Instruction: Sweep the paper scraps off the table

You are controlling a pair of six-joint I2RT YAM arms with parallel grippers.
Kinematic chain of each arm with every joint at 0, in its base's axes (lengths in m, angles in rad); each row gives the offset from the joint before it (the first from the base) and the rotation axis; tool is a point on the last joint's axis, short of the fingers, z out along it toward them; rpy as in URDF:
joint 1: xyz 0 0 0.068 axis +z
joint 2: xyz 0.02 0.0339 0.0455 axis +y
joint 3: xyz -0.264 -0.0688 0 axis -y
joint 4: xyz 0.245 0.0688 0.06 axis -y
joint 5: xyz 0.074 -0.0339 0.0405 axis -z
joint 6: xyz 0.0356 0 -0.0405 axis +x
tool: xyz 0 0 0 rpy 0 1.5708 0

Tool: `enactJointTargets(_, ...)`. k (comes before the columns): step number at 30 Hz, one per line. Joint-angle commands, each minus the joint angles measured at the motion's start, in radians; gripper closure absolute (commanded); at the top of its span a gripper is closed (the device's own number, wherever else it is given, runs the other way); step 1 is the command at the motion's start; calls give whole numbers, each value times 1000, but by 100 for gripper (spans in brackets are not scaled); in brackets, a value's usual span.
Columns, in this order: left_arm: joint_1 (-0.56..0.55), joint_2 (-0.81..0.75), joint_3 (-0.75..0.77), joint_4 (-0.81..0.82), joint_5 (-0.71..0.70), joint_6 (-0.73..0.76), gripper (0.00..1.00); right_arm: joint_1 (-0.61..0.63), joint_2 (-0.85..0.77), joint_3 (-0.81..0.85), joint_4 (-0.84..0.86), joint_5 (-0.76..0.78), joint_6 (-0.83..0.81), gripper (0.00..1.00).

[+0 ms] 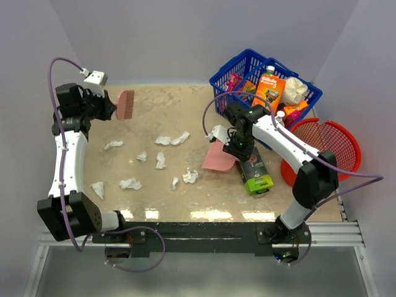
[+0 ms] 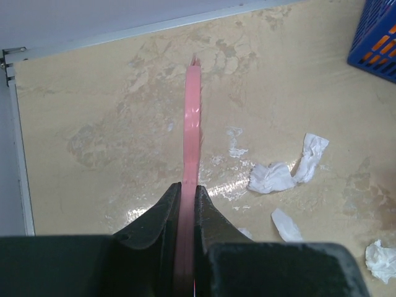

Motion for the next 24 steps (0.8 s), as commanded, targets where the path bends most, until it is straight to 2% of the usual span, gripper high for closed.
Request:
enactJointTargets(1, 8, 35, 97, 57, 30, 19, 100, 41, -40, 4, -91, 66, -74, 79)
enactJointTargets(6, 8, 65, 114, 73, 32, 10, 100, 123, -45, -59, -67, 137, -81, 80)
enactJointTargets(12, 8, 45, 108, 63, 22, 24, 100, 210, 33, -33, -53, 183, -32, 79)
enactJointTargets(19, 8, 16, 91, 48, 7, 39, 100, 249, 152, 5, -35, 186, 40, 78)
enactJointTargets(24, 8, 1, 74, 45, 7, 36, 100, 258, 213, 57, 1, 126, 75, 78)
